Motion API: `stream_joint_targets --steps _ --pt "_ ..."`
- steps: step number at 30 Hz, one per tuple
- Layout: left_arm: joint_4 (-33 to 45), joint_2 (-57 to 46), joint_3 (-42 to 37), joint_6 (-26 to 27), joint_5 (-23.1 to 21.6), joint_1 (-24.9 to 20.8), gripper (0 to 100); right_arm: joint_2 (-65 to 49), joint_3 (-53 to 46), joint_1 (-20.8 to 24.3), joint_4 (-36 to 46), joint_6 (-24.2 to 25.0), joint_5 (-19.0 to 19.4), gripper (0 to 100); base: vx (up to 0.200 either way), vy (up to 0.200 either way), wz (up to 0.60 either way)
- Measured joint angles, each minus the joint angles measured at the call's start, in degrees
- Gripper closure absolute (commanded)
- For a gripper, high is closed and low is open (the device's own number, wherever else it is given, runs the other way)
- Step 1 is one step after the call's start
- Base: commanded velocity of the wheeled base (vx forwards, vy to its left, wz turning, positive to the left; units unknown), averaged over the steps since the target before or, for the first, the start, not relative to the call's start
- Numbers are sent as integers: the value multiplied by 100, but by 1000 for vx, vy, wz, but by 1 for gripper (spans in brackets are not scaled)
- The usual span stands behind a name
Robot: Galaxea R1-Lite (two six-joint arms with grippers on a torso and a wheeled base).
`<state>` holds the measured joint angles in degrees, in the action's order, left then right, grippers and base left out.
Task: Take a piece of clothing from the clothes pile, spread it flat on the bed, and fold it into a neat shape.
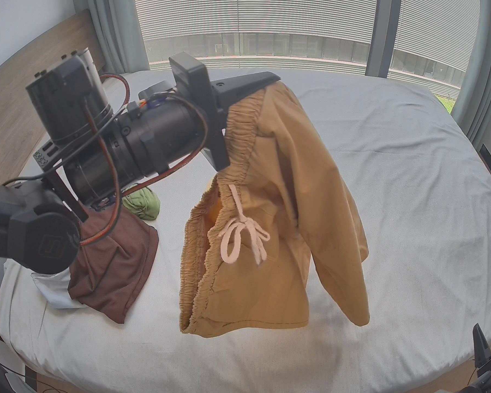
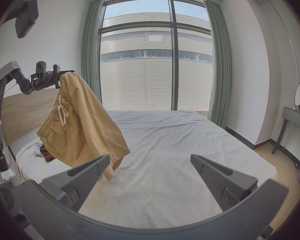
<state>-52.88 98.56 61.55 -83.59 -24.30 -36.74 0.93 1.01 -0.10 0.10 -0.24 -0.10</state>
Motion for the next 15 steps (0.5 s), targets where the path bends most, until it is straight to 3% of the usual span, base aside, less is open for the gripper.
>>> stream_joint_targets --steps 15 --pt "-169 538 536 -51 0 -628 100 0 0 2 -2 0 0 0 0 0 0"
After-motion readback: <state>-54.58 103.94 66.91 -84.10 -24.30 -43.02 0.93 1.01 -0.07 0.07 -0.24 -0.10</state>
